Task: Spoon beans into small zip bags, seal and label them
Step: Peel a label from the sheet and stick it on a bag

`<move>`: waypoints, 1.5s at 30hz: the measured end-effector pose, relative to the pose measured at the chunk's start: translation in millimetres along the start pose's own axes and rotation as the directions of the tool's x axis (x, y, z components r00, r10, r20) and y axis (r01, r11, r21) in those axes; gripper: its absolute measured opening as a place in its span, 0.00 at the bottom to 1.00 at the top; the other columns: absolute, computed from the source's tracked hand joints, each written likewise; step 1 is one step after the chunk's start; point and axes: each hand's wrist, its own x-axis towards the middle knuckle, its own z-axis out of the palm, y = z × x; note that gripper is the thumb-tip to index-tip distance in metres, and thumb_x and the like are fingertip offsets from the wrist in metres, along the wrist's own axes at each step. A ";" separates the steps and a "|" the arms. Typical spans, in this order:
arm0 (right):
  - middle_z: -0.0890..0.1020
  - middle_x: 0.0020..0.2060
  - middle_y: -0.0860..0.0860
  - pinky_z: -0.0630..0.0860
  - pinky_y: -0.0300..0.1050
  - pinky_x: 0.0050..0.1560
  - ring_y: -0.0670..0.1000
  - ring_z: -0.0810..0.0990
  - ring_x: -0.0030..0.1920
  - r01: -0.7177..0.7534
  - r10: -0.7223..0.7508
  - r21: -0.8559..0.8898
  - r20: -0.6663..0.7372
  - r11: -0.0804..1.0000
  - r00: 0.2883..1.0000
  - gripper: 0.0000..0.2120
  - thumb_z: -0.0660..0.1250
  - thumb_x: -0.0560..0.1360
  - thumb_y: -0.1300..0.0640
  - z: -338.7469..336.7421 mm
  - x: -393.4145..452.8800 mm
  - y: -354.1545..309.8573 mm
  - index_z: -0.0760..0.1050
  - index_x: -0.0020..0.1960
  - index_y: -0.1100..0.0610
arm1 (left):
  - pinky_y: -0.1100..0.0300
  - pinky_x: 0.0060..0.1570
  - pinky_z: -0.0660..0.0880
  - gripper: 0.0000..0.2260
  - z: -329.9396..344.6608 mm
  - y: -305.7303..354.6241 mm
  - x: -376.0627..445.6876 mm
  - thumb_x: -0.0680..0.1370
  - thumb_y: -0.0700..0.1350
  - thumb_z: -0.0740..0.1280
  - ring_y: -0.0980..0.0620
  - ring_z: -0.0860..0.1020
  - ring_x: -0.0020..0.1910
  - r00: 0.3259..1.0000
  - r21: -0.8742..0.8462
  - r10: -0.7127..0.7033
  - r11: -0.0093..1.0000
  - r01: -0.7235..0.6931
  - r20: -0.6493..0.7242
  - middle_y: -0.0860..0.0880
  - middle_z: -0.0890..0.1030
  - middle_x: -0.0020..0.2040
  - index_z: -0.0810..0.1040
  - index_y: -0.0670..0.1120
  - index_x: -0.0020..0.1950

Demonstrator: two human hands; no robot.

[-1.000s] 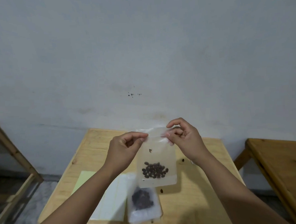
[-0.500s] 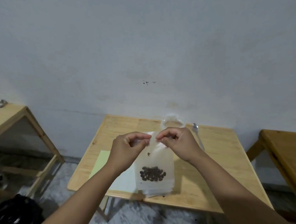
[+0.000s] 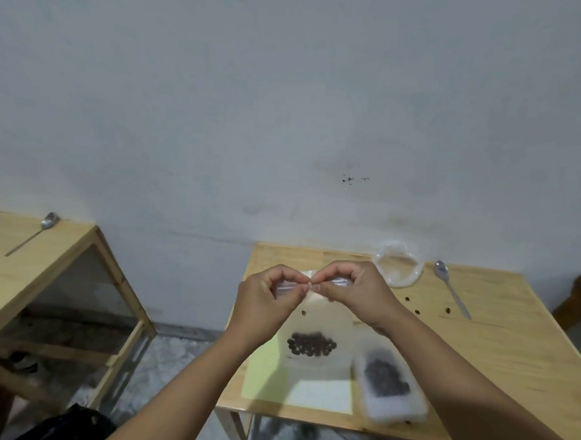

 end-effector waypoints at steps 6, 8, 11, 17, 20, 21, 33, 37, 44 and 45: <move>0.84 0.35 0.44 0.74 0.32 0.37 0.40 0.79 0.35 -0.047 0.050 0.029 -0.125 0.998 0.991 0.09 0.74 0.68 0.62 59.4 26.8 11.3 0.83 0.36 0.48 | 0.77 0.30 0.65 0.08 -50.8 -38.1 21.9 0.72 0.43 0.74 0.65 0.73 0.27 0.999 0.034 0.017 0.999 -0.018 0.040 0.63 0.79 0.31 0.81 0.56 0.37; 0.84 0.36 0.43 0.73 0.32 0.38 0.39 0.80 0.37 -0.069 0.075 0.034 -0.212 0.997 0.975 0.09 0.74 0.67 0.61 72.8 32.8 14.6 0.83 0.36 0.47 | 0.74 0.28 0.64 0.06 -59.9 -49.2 26.9 0.73 0.45 0.73 0.62 0.68 0.25 0.997 0.020 0.009 1.000 -0.010 0.072 0.63 0.77 0.30 0.81 0.57 0.41; 0.85 0.38 0.42 0.74 0.32 0.42 0.39 0.81 0.41 -0.104 0.121 0.072 -0.293 0.992 0.948 0.10 0.74 0.68 0.62 84.6 38.8 18.6 0.83 0.36 0.46 | 0.68 0.36 0.73 0.08 -68.9 -63.1 30.7 0.75 0.44 0.71 0.62 0.76 0.34 0.986 -0.056 -0.001 0.998 0.010 0.165 0.62 0.81 0.42 0.81 0.60 0.46; 0.85 0.40 0.44 0.74 0.28 0.42 0.41 0.80 0.43 -0.185 0.193 0.056 -0.269 0.981 0.944 0.08 0.73 0.70 0.60 93.6 32.0 38.8 0.84 0.39 0.46 | 0.70 0.44 0.75 0.11 -70.4 -90.3 27.1 0.75 0.41 0.70 0.62 0.81 0.46 0.978 -0.069 -0.094 0.992 0.108 0.187 0.60 0.84 0.45 0.84 0.59 0.43; 0.84 0.37 0.47 0.76 0.33 0.39 0.44 0.79 0.37 -0.263 0.287 0.126 -0.249 0.957 0.925 0.07 0.73 0.70 0.61 92.0 25.5 54.2 0.84 0.40 0.49 | 0.66 0.49 0.76 0.09 -72.2 -104.8 24.0 0.75 0.42 0.70 0.62 0.81 0.47 0.976 -0.064 -0.158 0.984 0.169 0.152 0.60 0.84 0.45 0.84 0.56 0.44; 0.84 0.36 0.48 0.76 0.33 0.38 0.44 0.79 0.36 -0.285 0.321 0.167 -0.262 0.944 0.910 0.07 0.72 0.70 0.62 90.4 22.6 62.1 0.84 0.40 0.51 | 0.65 0.48 0.76 0.08 -72.8 -110.5 22.4 0.75 0.42 0.70 0.61 0.81 0.46 0.971 -0.074 -0.193 0.976 0.205 0.138 0.60 0.84 0.45 0.84 0.56 0.44; 0.83 0.50 0.57 0.72 0.41 0.48 0.54 0.80 0.51 -0.661 0.425 -0.395 -0.534 0.639 0.731 0.13 0.66 0.75 0.57 110.2 -33.0 172.9 0.80 0.55 0.62 | 0.65 0.43 0.73 0.08 -78.1 -162.7 -7.1 0.76 0.43 0.69 0.57 0.80 0.44 0.892 -0.070 -0.443 0.891 0.449 0.084 0.59 0.84 0.45 0.84 0.57 0.45; 0.79 0.46 0.58 0.63 0.33 0.42 0.54 0.77 0.47 -0.652 0.365 -0.410 -0.584 0.638 0.725 0.09 0.67 0.75 0.58 119.8 -34.2 180.8 0.80 0.48 0.64 | 0.63 0.43 0.73 0.09 -79.2 -171.2 -9.3 0.76 0.43 0.69 0.55 0.78 0.44 0.887 -0.060 -0.451 0.887 0.458 0.101 0.58 0.83 0.44 0.83 0.58 0.45; 0.77 0.43 0.55 0.66 0.36 0.43 0.51 0.75 0.44 -0.642 0.351 -0.411 -0.588 0.647 0.729 0.05 0.66 0.75 0.60 122.7 -32.6 181.0 0.78 0.44 0.62 | 0.60 0.50 0.73 0.10 -80.5 -175.0 -5.6 0.76 0.44 0.69 0.55 0.78 0.50 0.883 -0.035 -0.451 0.888 0.459 0.127 0.62 0.83 0.43 0.83 0.60 0.44; 0.76 0.42 0.54 0.66 0.38 0.42 0.52 0.75 0.43 -0.641 0.359 -0.414 -0.576 0.647 0.734 0.05 0.65 0.75 0.61 123.3 -31.9 180.2 0.77 0.43 0.61 | 0.60 0.50 0.73 0.10 -80.5 -174.4 -5.0 0.76 0.44 0.69 0.55 0.78 0.51 0.882 -0.040 -0.453 0.886 0.461 0.132 0.63 0.83 0.43 0.83 0.61 0.44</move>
